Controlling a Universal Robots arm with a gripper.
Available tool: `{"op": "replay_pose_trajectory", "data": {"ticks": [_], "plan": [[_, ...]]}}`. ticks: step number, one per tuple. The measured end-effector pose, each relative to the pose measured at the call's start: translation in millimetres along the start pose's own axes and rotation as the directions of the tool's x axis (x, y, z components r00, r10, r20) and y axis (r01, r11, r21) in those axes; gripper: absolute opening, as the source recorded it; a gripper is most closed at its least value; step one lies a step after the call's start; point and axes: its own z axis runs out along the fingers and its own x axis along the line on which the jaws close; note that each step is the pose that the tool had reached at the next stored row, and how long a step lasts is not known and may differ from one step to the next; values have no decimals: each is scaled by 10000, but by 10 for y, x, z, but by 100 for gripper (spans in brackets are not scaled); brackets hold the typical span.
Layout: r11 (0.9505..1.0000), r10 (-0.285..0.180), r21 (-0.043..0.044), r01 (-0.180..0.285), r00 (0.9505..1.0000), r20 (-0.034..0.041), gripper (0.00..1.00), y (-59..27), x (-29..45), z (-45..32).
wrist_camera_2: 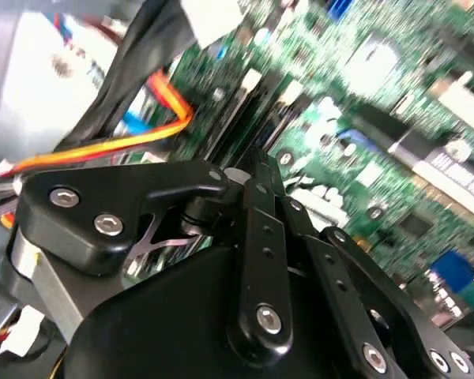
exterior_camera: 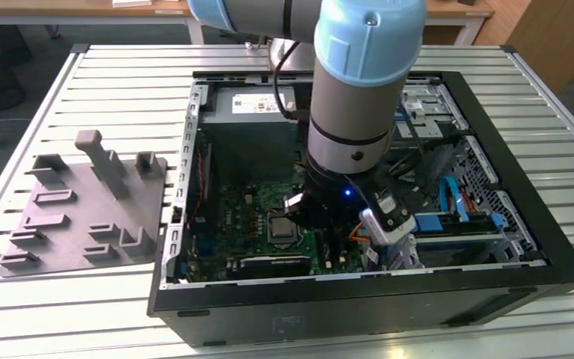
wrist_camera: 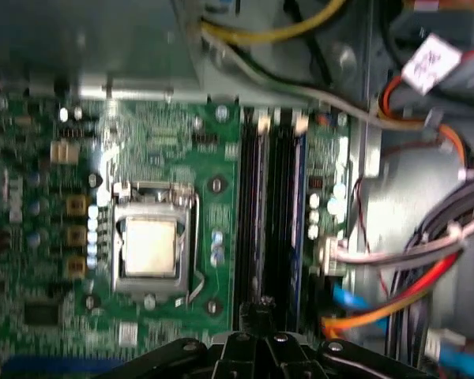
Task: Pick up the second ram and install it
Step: 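Press down the second ram until it locks into place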
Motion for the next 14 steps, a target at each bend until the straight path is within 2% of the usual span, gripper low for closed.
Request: {"op": "replay_pose_trajectory", "data": {"ticks": [3,4,7,10,12,14], "plan": [[9995,-6,314,6,10000,-7,10,-55,2,7],[9993,-9,373,9,10000,-9,10,-66,1,11],[9992,-11,391,12,10000,-29,10,-79,1,49],[9994,-9,351,11,10000,-40,10,-88,1,71],[9994,-8,344,10,10000,-39,10,-86,0,69],[9996,-7,298,8,10000,-25,10,-83,-3,19]]}}
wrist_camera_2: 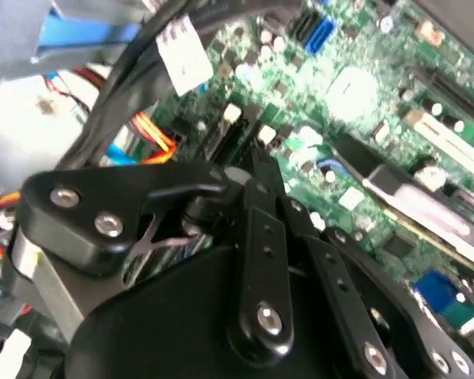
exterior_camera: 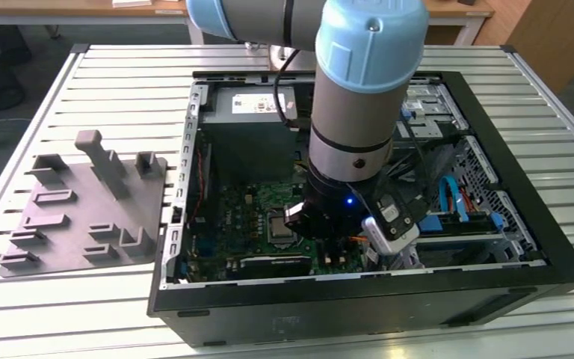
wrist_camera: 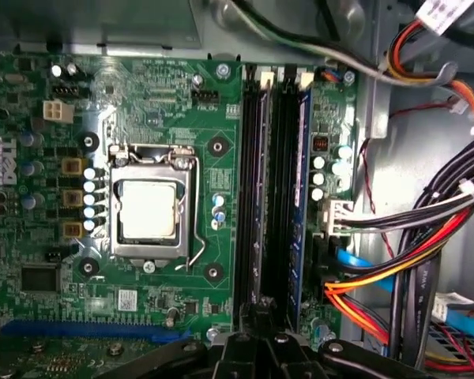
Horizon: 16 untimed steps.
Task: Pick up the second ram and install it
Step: 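Press down the second ram until it locks into place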
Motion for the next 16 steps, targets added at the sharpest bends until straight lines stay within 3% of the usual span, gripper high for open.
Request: {"op": "replay_pose_trajectory", "data": {"ticks": [2,4,9,12,14,16], "plan": [[10000,-2,30,2,10000,-9,10,-12,0,-94],[10000,-1,29,1,10000,-8,10,20,-4,-101],[10000,-6,-5,6,10000,-72,10,220,-20,-99],[9999,-8,-101,7,9999,-103,10,311,-31,-94],[9997,-6,-226,4,9999,-105,10,353,-40,-94],[9996,-5,-277,2,9999,-105,10,383,-45,-96]]}}
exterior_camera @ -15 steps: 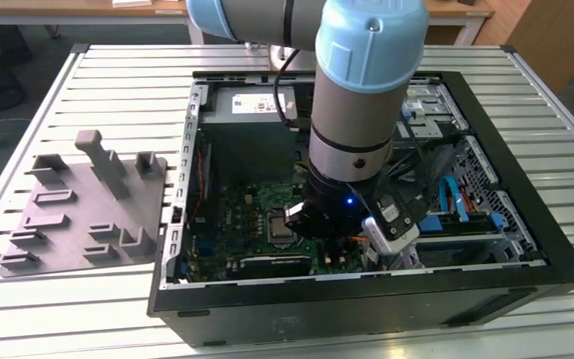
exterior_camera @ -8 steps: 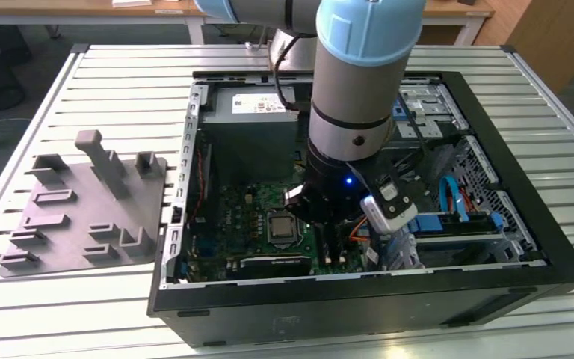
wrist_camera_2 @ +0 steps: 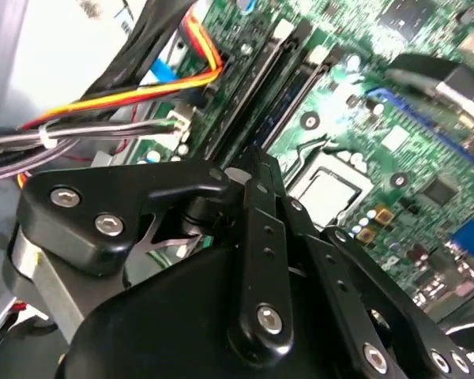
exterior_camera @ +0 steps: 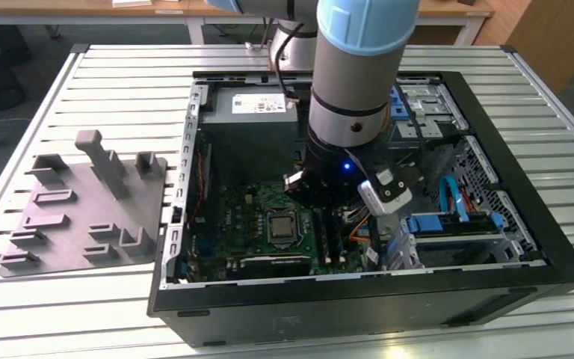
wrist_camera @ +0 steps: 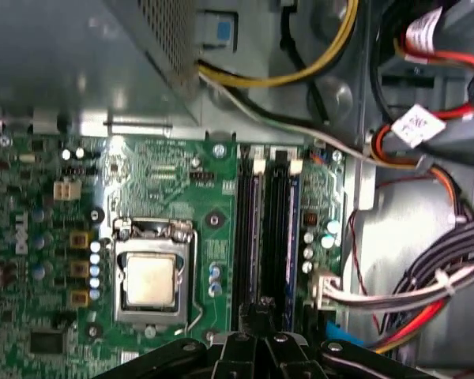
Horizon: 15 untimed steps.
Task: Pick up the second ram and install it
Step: 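Press down the second ram until it locks into place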
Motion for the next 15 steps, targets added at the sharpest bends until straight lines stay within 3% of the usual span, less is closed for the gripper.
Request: {"op": "replay_pose_trajectory", "data": {"ticks": [2,12,15], "plan": [[10000,0,1,0,10000,-1,10,7,-2,-40],[10000,0,-3,0,10000,0,10,-11,-6,-488],[10000,0,-6,0,10000,0,10,-12,-6,-515]]}}
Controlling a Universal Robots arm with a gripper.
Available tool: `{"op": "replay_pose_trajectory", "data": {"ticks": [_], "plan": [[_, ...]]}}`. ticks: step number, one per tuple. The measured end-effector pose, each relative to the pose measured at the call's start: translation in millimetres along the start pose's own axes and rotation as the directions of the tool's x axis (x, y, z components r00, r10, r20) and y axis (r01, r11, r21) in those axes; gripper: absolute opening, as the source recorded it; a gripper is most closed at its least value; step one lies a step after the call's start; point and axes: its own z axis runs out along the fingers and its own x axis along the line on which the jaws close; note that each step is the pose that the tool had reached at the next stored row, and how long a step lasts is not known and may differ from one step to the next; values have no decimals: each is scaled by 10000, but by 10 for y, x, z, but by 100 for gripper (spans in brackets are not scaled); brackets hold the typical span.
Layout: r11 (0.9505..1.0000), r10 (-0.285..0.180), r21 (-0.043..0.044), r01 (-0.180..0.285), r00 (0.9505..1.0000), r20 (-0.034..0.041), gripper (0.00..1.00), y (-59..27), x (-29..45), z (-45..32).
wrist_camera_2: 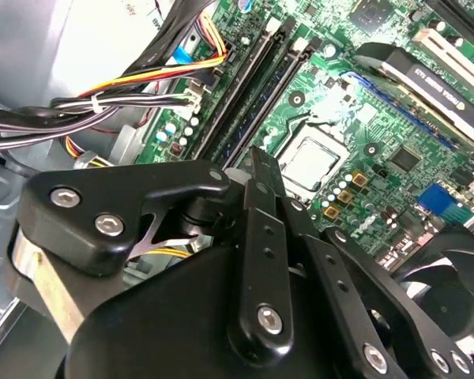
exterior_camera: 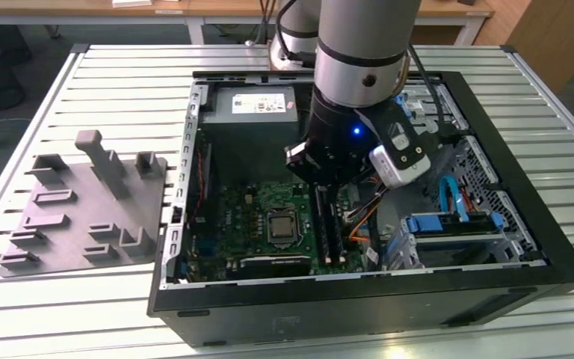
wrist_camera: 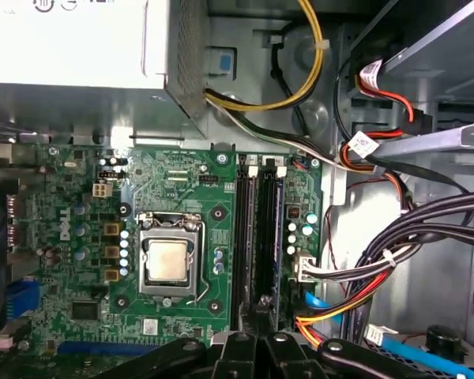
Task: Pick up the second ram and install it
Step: 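Press down the second ram until it locks into place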
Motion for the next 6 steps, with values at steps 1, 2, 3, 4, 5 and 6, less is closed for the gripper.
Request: {"op": "replay_pose_trajectory", "data": {"ticks": [1,2,3,4,5,6], "plan": [[10000,0,-1,0,10000,0,10,0,0,0],[10000,0,-2,0,10000,1,10,0,0,0],[10000,0,-1,0,10000,0,10,0,0,0],[10000,0,1,0,10000,0,10,0,0,-1],[10000,0,1,0,10000,-1,10,0,0,-2],[10000,0,1,0,10000,0,10,0,0,-1]]}}
